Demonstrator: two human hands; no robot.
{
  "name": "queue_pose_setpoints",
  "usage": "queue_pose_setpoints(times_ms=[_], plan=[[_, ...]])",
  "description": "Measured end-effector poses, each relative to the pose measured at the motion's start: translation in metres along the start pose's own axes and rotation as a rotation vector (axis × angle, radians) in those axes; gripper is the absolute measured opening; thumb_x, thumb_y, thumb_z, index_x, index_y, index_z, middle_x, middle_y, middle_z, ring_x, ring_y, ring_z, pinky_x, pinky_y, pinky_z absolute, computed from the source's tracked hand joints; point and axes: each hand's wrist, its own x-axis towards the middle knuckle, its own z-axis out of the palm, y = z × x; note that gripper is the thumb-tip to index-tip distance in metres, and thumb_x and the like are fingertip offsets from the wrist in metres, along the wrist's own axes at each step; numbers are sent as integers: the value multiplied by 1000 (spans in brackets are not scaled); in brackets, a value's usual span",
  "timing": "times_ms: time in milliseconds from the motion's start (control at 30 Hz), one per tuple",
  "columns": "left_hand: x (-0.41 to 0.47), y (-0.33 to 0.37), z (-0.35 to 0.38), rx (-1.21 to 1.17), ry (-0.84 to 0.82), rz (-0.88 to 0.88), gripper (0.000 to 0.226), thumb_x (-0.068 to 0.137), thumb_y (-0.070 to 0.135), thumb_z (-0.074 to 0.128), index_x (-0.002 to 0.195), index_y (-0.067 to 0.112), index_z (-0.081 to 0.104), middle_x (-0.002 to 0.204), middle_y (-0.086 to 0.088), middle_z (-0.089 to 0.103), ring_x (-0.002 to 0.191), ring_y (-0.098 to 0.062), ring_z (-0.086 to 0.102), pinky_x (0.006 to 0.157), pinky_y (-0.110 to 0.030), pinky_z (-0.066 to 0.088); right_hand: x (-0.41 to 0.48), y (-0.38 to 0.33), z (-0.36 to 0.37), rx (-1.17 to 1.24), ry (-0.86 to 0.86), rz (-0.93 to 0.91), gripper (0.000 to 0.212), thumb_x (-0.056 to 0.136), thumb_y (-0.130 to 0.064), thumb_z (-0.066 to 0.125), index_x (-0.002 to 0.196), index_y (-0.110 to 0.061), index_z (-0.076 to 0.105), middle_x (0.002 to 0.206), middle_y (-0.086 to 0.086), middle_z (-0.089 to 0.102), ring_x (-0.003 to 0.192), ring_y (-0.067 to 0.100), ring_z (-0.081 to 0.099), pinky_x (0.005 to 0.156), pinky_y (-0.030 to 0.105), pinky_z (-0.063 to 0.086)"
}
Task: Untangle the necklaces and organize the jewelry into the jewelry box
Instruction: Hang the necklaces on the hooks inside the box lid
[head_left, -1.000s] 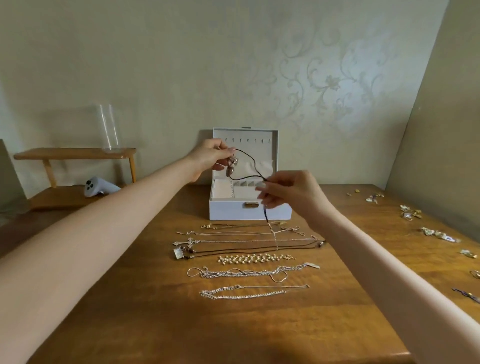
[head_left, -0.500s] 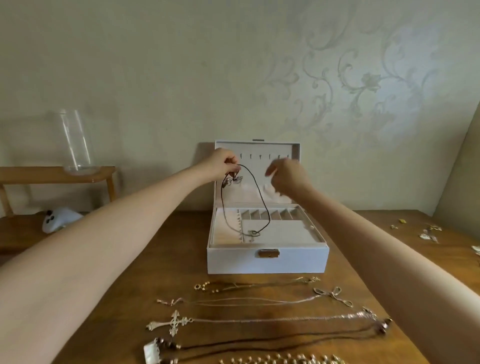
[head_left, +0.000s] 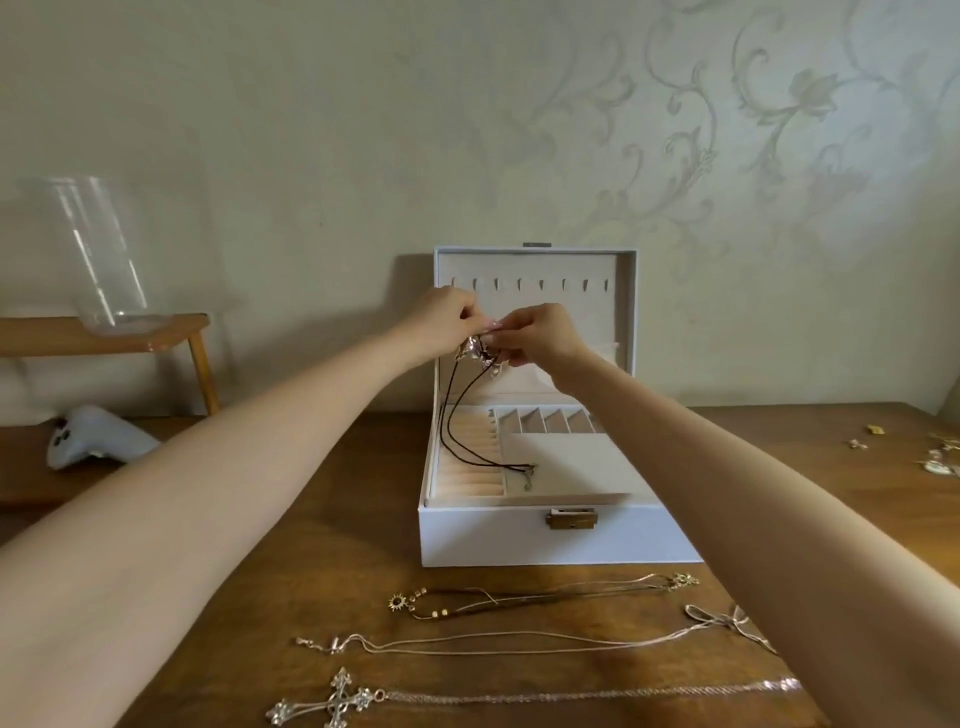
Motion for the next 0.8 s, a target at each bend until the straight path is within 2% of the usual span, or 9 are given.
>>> queue_pose_setpoints(times_ms=[133,200,233,333,400,467,533,600,800], plan=[[-4,1,-4,-97,-75,-40,9,90,11,61,85,4,63,70,3,53,69,-11,48,57,-13,36,0,8,-5,155,-22,63,10,79,-5,72,74,-3,64,68,8,62,53,9,55,50,16,48],[-6,4,-5,-147,-22,-49,12,88,9,62,90,-2,66,69,5,52,64,-4,46,56,-10,36,0,9,-5,229,-25,72,10,82,-7,71,77,-1,64,72,9,62,58,11,54,52,16,48],[-6,4,-5,-158,31,-55,11,86,9,64,88,-1,67,71,4,52,66,-3,46,61,-11,38,0,8,-3,260,-19,74,10,83,-7,70,77,-2,64,73,9,61,60,12,54,53,16,49],[-4,-1,-1,-4,266,-132,14,82,25,70,83,11,72,104,1,49,101,-13,41,93,-25,33,3,0,5,311,-12,82,12,86,-8,66,76,-3,63,74,9,60,61,13,56,55,18,51],[-2,-3,0,66,383,-201,16,82,30,69,82,14,72,126,1,43,118,-22,34,97,-27,26,7,-5,11,343,-6,83,11,88,-7,63,78,-2,64,73,10,59,60,14,57,54,18,52],[2,-3,1,74,448,-247,17,84,30,66,83,14,72,134,-2,38,123,-27,30,98,-29,26,13,-11,15,391,3,78,10,89,-6,61,85,2,65,72,10,59,59,15,58,54,20,54],[5,-3,1,21,444,-309,20,87,31,64,87,13,72,135,-5,36,124,-27,30,99,-33,30,18,-16,16,412,3,71,11,90,-6,61,88,4,65,73,10,59,58,15,60,54,21,55],[9,-5,-2,-14,398,-343,22,89,31,62,90,11,71,134,-6,36,124,-27,30,100,-34,31,21,-19,15,410,-36,66,12,90,-9,61,83,1,64,73,10,59,58,15,61,53,20,54],[17,-7,-15,-25,302,-257,15,89,22,63,91,10,71,132,-7,39,127,-25,29,103,-32,27,31,-24,13,289,-164,145,36,96,-34,52,84,-2,63,74,10,63,63,18,62,54,25,54]])
